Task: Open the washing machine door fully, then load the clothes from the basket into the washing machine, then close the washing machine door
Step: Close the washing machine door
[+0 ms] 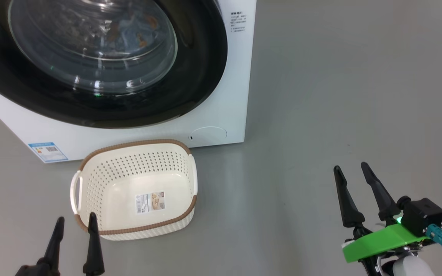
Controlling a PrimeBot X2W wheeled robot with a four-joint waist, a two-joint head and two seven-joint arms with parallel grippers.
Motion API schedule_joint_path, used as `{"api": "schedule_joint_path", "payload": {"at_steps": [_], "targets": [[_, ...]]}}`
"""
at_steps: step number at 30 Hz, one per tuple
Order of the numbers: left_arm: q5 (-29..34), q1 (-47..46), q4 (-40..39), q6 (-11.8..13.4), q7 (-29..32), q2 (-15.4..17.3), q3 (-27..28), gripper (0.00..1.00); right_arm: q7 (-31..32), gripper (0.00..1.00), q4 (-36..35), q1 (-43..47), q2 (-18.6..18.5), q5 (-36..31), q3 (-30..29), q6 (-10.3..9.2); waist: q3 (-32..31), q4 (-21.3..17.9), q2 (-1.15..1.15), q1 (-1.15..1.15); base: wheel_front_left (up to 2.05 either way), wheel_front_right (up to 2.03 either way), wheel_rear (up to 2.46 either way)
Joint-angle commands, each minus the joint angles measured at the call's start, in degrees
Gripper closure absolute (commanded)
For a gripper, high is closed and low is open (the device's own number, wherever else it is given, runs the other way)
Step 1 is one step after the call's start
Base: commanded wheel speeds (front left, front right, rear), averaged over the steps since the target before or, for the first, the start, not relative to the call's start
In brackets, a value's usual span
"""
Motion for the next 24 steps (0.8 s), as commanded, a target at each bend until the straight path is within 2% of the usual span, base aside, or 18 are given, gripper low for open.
{"api": "schedule_joint_path", "payload": {"at_steps": [1,24], "targets": [[0.01,0.24,-2.05,0.61,-0.47,0.99,2.07,0.0,-0.13,0.0,-1.68,0.56,0.13,-1.09,0.89,-0.13,-0.92,-0.39,0.0,0.0,0.0,0.0,0.0],[2.61,4.78,-3.04,3.15,-0.47,0.99,1.22,0.0,-0.13,0.0,-1.56,4.04,0.71,-5.42,-1.23,-0.13,-4.58,-0.42,0.0,0.0,0.0,0.0,0.0]]}}
